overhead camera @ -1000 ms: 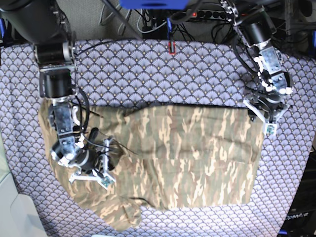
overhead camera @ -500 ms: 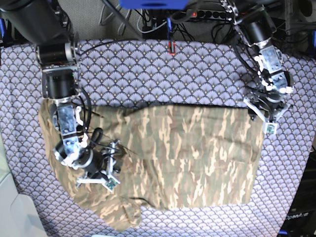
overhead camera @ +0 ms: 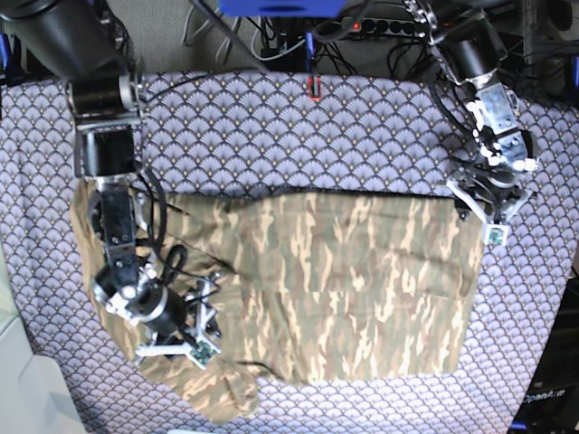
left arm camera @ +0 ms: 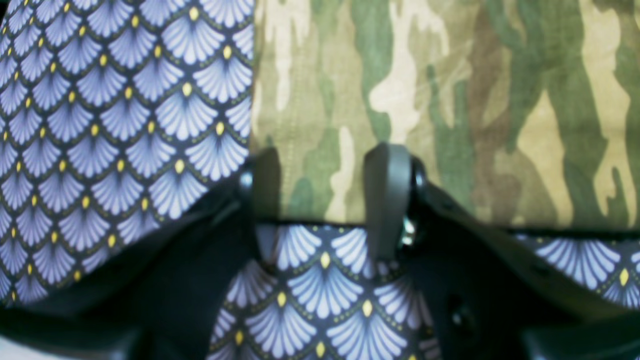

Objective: Fold the T-shirt properly
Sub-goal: 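Slide the right gripper along the shirt's side edge toward the hem, then raise the right gripper and return it to the fold-line corner, then close both grippers on the corners of the shirt's folded edge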

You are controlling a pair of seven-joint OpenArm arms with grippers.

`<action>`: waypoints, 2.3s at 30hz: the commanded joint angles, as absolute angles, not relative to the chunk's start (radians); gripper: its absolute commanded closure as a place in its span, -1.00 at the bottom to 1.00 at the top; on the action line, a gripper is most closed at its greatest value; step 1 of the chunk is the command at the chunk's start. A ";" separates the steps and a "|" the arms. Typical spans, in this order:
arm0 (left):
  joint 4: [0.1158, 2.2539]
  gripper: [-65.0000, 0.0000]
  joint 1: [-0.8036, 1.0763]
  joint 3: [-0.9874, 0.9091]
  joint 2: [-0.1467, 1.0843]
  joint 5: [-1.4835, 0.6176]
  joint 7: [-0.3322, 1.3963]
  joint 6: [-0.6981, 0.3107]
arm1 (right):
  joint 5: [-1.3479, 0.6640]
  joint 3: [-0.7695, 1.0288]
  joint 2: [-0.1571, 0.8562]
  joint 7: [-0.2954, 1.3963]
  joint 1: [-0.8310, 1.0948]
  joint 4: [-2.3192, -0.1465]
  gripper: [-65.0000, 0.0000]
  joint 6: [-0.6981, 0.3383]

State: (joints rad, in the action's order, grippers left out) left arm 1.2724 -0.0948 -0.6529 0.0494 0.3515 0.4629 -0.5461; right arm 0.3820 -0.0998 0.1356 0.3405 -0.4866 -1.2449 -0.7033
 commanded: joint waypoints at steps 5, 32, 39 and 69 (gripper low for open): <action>1.285 0.14 -0.099 -0.653 0.058 0.371 0.484 -0.549 | 0.369 0.061 0.171 0.438 -0.452 -1.345 0.34 -0.698; 1.432 -0.33 -0.085 -0.828 -0.038 0.259 0.484 -0.545 | 0.364 0.733 -0.013 0.751 -0.163 -1.724 -0.54 -0.698; 1.420 -0.33 -0.085 -0.868 -0.038 0.257 0.484 -0.544 | 0.364 0.731 -0.012 0.751 -0.162 -1.727 -0.54 -0.698; 1.420 -0.33 -0.113 -0.938 -0.071 0.094 0.564 -0.553 | 0.364 0.730 -0.010 0.716 -0.120 -1.725 -0.54 -0.698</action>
State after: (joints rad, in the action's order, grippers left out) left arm 1.4059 -0.0998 -0.9398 -0.0895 0.1093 0.5903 -0.5541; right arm 0.3702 0.7303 -0.0219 0.7353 -0.1066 -1.7084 -0.7025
